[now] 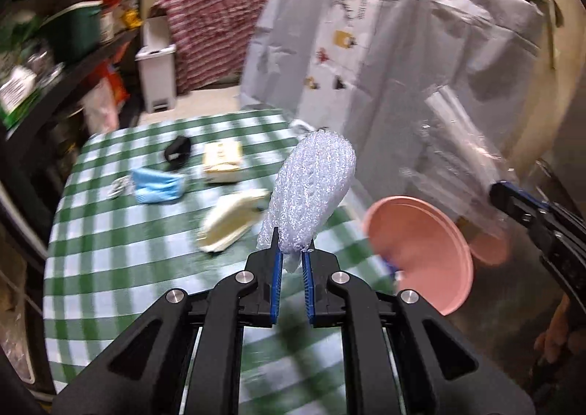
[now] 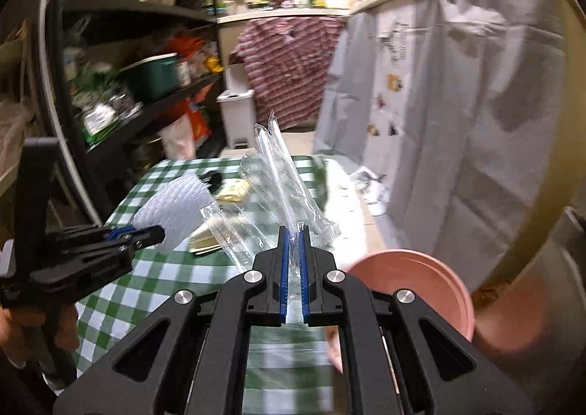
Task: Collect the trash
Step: 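Carry the mesh net and plastic bag over the pink bucket, then open both grippers over the pink bucket, dropping the net and bag, then move both tools back over the table toward the folded paper, then grasp the folded cream paper with the right gripper and lift it, then move the left tool toward the blue face mask while the right gripper holds the paper, then grasp the blue face mask with the left gripper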
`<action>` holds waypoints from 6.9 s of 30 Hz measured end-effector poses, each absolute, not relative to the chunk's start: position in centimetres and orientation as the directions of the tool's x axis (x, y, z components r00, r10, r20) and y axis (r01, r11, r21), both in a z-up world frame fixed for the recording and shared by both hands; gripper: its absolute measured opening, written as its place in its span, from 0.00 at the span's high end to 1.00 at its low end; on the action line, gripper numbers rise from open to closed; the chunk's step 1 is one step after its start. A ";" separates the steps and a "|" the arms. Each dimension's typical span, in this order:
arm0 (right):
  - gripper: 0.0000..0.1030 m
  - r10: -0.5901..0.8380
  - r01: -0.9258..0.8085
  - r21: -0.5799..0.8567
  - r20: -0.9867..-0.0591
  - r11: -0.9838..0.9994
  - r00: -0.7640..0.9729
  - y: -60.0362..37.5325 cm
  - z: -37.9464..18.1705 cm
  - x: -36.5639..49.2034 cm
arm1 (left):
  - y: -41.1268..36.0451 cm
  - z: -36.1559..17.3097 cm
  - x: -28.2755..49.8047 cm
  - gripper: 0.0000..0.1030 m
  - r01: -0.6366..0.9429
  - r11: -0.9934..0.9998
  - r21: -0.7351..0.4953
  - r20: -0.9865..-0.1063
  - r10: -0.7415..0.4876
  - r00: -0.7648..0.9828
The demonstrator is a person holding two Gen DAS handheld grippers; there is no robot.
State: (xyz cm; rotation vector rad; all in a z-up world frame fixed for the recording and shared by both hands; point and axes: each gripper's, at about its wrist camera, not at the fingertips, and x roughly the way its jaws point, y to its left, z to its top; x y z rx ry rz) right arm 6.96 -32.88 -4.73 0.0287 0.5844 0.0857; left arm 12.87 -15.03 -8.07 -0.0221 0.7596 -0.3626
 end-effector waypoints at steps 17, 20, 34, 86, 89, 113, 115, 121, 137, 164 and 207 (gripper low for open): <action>0.94 -0.024 0.121 0.114 -0.621 0.986 0.783 -44.2 -6.5 5.8 | -29.1 -10.0 13.3 0.90 0.480 0.864 -0.152 -0.720 -0.430 0.545; 0.94 -0.039 0.137 0.107 -0.634 0.985 0.772 -45.2 -7.2 5.9 | -30.5 -10.5 13.4 0.90 0.490 0.858 -0.154 -0.729 -0.433 0.530; 0.63 -0.079 0.191 0.083 -0.702 0.978 0.708 -47.5 -10.0 6.8 | -32.4 -12.1 14.1 0.17 0.461 0.882 -0.100 -0.757 -0.368 0.540; 0.14 0.098 -0.049 0.094 -0.641 0.994 0.761 -27.4 -8.8 12.9 | 0.4 -7.8 12.5 0.12 -0.006 0.999 0.032 -0.671 0.026 0.741; 0.14 0.138 -0.066 0.134 -0.656 0.989 0.742 -25.1 -10.0 14.3 | 1.8 -8.7 12.9 0.12 -0.031 1.000 0.001 -0.677 0.024 0.735; 0.17 0.119 -0.135 0.038 -0.736 0.990 0.666 -16.1 -19.2 23.9 | 6.0 -11.4 15.3 0.12 -0.064 0.998 0.022 -0.740 0.059 0.670; 0.23 0.111 -0.117 0.044 -0.738 0.992 0.666 -16.4 -19.2 24.1 | 6.0 -11.5 15.4 0.12 -0.062 0.998 0.013 -0.746 0.051 0.664; 0.66 0.118 -0.100 0.069 -0.758 0.993 0.641 -17.1 -19.8 24.3 | 5.8 -11.5 15.2 0.12 -0.060 0.998 0.019 -0.742 0.054 0.668; 0.91 0.112 -0.142 0.019 -0.719 0.990 0.686 -17.6 -16.2 20.6 | 4.8 -10.5 14.7 0.12 -0.039 0.999 0.027 -0.718 0.047 0.695; 0.91 0.064 -0.077 0.005 -0.616 0.997 0.785 -25.9 -6.3 8.0 | -0.2 -11.9 14.2 0.12 -0.007 0.992 0.122 -0.692 0.090 0.717; 0.91 0.003 -0.004 0.001 -0.702 1.000 0.712 -34.4 -9.2 9.9 | -7.1 -18.7 30.2 0.77 -0.003 0.999 -0.033 -0.719 -0.022 0.695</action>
